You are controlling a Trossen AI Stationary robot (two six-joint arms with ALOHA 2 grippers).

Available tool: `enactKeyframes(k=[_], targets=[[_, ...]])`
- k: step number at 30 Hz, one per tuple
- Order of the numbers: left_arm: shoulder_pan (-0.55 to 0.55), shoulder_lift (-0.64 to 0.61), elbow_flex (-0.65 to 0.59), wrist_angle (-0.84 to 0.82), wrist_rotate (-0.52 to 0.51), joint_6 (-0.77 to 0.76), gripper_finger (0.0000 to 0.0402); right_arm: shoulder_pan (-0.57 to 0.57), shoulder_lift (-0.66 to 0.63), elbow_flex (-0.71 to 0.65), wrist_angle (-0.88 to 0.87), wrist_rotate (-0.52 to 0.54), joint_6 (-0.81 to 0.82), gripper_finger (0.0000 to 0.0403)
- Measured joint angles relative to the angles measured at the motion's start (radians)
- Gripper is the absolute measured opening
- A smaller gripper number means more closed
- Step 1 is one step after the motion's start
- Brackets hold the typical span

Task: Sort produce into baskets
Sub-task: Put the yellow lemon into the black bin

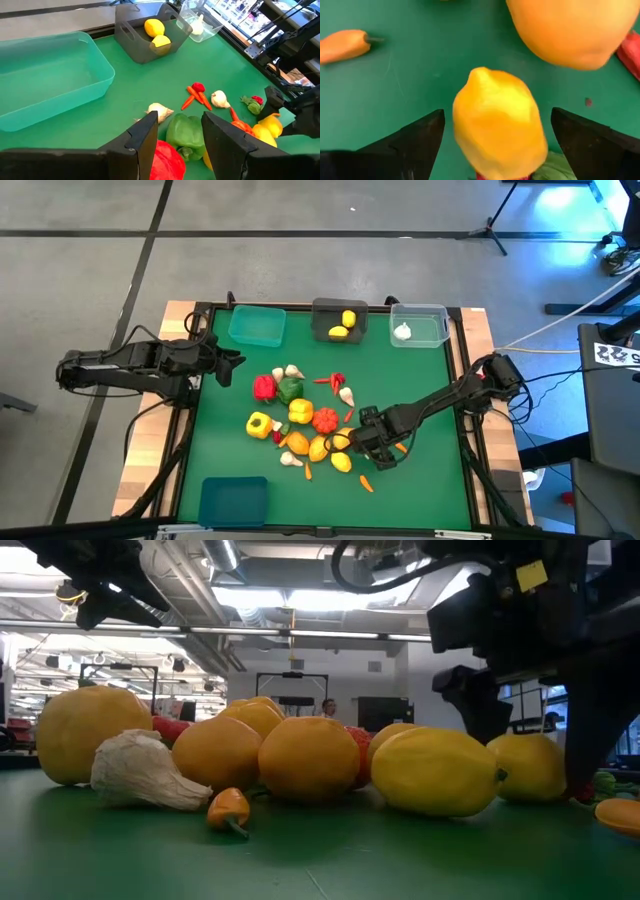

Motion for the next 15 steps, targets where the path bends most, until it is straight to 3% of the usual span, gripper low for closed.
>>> enactKeyframes(k=[7,15], targets=[[0.0,0.0,0.0,0.0,0.0,-0.001,0.0151,0.0,0.0,-0.021,0.05,-0.006,0.005,0.0344],[0.0,0.0,0.0,0.0,0.0,-0.002,0.0151,0.0,-0.002,-0.021,0.047,-0.032,0.023,0.0222]])
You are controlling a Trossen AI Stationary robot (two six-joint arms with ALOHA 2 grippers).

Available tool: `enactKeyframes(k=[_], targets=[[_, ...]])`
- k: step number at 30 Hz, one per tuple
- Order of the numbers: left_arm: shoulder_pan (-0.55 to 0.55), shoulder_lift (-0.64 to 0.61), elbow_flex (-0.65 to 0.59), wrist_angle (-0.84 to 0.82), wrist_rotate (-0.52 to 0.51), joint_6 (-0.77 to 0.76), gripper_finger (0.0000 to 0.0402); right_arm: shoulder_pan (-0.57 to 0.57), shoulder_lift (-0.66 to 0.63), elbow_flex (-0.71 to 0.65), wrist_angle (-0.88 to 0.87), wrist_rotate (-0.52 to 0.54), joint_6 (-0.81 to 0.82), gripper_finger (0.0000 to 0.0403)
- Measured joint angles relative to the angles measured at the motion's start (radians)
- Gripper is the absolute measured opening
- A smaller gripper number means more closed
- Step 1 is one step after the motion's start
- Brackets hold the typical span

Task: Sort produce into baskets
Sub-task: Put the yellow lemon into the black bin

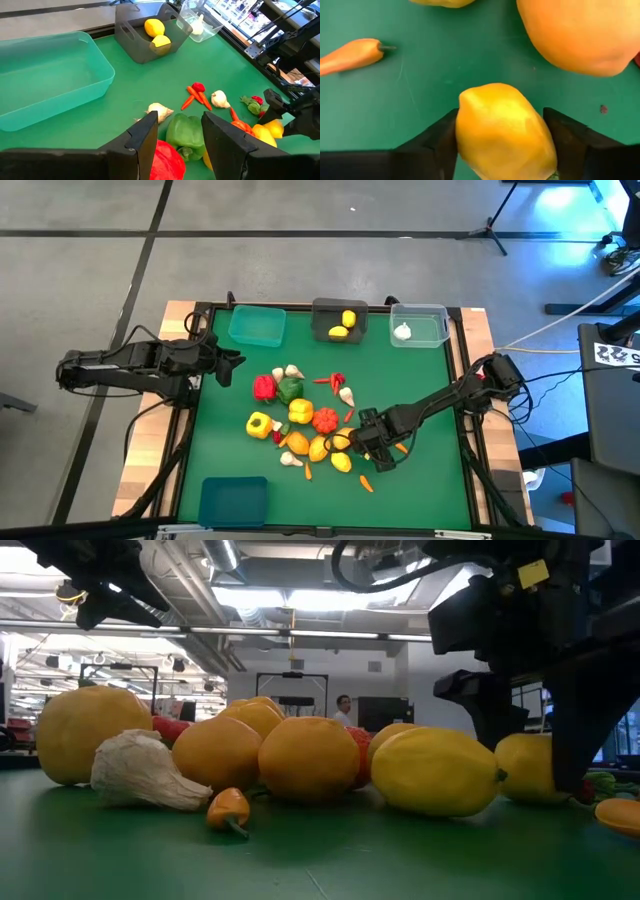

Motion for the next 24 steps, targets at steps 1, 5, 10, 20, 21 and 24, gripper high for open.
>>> enactKeyframes(k=[1,5,10,20,21,24], targets=[[0.0,0.0,0.0,0.0,0.0,0.0,0.0151,0.0,0.0,0.0,0.0,0.0,0.009,0.0213],[0.0,0.0,0.0,0.0,0.0,0.0,0.0151,0.0,0.0,0.0,0.0,0.0,0.039,0.021],[0.0,0.0,0.0,0.0,0.0,0.0,0.0151,-0.004,0.0,0.007,-0.005,0.002,0.097,0.0221],[0.0,0.0,0.0,-0.006,0.0,0.001,0.0151,-0.134,0.0,0.116,-0.111,0.037,0.032,0.0212],[0.0,0.0,0.0,-0.007,0.0,0.001,0.0151,-0.156,-0.004,0.129,-0.136,0.037,0.01,0.0214],[0.0,0.0,0.0,-0.025,0.0,0.001,0.0151,-0.235,-0.017,0.181,-0.186,0.038,-0.056,0.0217]])
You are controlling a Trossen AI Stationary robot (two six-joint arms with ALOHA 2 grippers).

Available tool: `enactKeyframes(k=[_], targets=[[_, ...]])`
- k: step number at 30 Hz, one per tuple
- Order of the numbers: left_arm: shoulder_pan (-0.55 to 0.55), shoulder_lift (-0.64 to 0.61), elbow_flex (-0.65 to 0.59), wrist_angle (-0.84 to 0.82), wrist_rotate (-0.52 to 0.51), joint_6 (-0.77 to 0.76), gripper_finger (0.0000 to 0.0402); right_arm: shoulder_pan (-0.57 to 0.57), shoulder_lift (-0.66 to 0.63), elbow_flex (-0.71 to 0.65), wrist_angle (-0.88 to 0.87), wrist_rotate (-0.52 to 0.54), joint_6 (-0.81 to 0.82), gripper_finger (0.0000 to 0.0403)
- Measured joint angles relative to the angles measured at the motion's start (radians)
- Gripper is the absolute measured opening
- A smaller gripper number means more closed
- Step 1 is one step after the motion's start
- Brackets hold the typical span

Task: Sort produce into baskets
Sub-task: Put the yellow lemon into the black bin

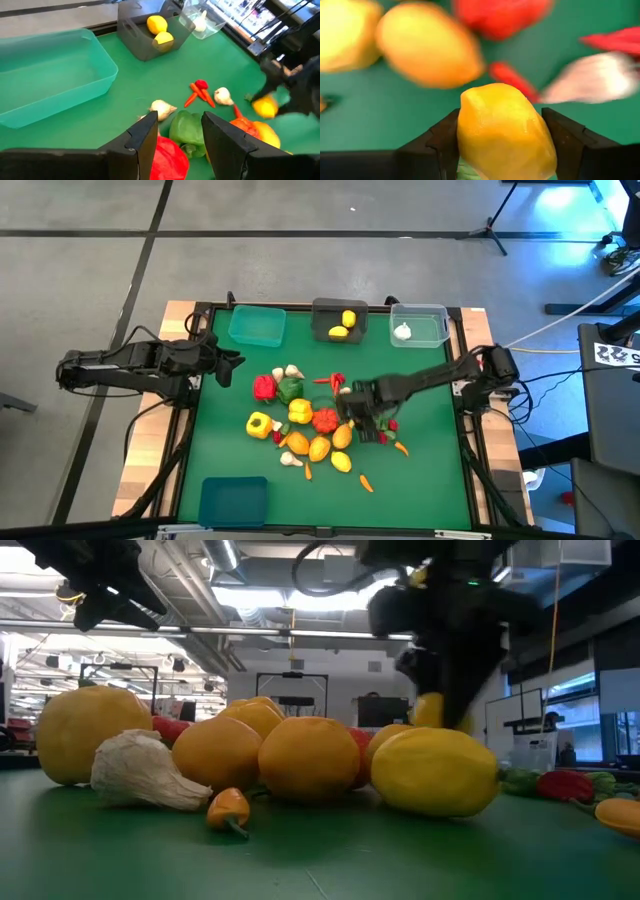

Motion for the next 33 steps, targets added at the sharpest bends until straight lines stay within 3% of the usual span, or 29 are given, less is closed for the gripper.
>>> enactKeyframes(k=[9,20,24,33], targets=[[0.0,0.0,0.0,0.003,0.0,0.026,0.015,-0.281,-0.028,0.194,-0.118,0.078,-0.214,0.0217],[0.0,0.0,0.0,0.002,0.0,0.032,0.015,-0.641,-0.026,0.261,-0.036,0.078,-0.278,0.0219],[0.0,0.0,0.0,0.002,0.0,0.032,0.015,-0.701,-0.005,0.261,0.019,0.037,-0.267,0.0219],[0.0,0.0,0.0,-0.002,-0.007,0.028,0.015,-0.704,0.089,0.261,0.03,0.016,-0.279,0.0221]])
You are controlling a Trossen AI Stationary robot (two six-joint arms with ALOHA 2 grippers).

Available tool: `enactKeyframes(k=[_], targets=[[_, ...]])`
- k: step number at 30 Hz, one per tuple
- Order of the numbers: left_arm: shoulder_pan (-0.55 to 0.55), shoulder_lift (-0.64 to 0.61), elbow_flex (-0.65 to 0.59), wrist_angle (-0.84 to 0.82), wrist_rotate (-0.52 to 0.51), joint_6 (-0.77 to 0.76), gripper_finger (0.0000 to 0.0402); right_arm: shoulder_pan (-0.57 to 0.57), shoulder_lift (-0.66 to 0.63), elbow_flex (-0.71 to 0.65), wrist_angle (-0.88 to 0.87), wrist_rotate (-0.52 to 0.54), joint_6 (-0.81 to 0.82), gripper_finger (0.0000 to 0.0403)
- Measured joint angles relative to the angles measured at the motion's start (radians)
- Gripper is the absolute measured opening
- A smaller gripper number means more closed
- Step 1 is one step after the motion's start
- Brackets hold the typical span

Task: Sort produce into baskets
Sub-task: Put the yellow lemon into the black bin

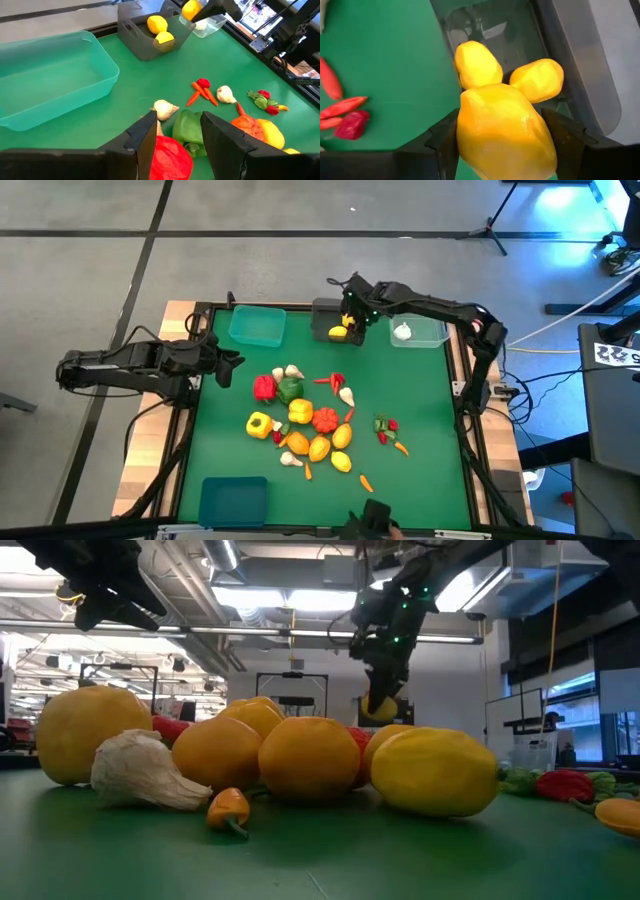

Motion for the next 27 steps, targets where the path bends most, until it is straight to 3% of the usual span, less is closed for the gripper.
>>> enactKeyframes(k=[12,21,27], targets=[[0.0,0.0,0.0,-0.001,-0.008,-0.001,0.015,-0.049,0.052,0.0,-0.008,-0.001,-0.015,0.0224],[0.0,0.0,0.0,-0.001,-0.008,-0.002,0.015,-0.049,0.052,0.0,-0.022,-0.036,0.003,0.0292],[0.0,0.0,0.0,-0.001,-0.008,-0.004,0.015,-0.049,0.052,0.0,-0.016,-0.033,0.003,0.0304]])
